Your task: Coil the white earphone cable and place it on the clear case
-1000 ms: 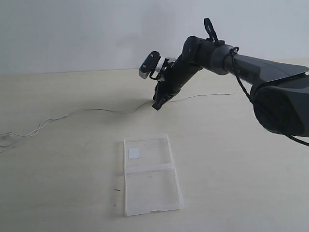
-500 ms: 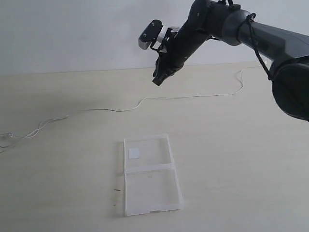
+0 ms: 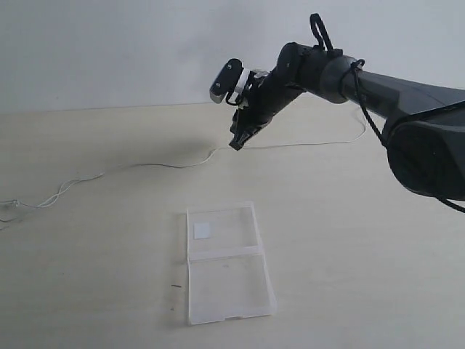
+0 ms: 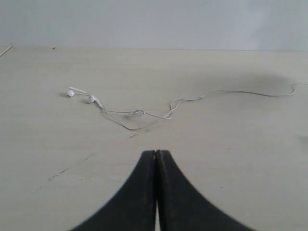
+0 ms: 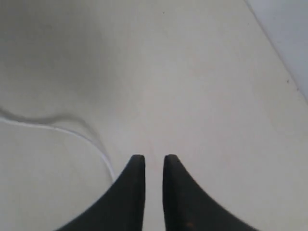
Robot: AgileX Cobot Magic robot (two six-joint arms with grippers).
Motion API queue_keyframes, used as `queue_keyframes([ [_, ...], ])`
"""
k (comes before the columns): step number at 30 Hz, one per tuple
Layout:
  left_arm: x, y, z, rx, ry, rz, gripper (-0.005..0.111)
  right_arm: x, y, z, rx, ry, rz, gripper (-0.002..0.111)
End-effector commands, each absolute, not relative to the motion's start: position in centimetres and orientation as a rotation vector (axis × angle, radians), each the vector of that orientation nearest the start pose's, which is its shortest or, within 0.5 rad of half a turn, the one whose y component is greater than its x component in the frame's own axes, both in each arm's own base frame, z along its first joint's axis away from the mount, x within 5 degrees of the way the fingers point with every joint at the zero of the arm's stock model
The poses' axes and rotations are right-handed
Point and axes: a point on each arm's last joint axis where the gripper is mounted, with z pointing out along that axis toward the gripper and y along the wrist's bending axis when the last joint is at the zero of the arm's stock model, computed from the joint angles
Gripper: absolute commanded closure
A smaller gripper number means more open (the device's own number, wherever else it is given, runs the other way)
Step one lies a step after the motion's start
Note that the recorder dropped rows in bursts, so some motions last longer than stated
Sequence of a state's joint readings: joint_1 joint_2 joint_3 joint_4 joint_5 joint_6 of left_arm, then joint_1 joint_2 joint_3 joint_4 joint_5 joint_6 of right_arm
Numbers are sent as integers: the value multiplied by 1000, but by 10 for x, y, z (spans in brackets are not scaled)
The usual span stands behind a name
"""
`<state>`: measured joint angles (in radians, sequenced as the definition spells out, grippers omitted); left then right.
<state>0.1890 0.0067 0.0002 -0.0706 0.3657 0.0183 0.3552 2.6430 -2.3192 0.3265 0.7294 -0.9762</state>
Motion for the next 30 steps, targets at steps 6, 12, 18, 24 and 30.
queue_keyframes([
  [6, 53, 7, 181, -197, 1827, 68, 107, 531, 216, 91, -1336, 2057, 90, 108],
  [12, 53, 7, 181, -197, 1827, 68, 107, 526, 216, 84, -1383, 2092, 117, 108],
  [18, 53, 7, 181, -197, 1827, 68, 107, 514, 214, 77, -1513, 2166, 185, 108],
  [24, 53, 7, 181, -197, 1827, 68, 107, 498, 208, 71, -1687, 2282, 246, 108],
  [30, 53, 7, 181, -197, 1827, 68, 107, 486, 204, 69, -1814, 2342, 303, 108],
])
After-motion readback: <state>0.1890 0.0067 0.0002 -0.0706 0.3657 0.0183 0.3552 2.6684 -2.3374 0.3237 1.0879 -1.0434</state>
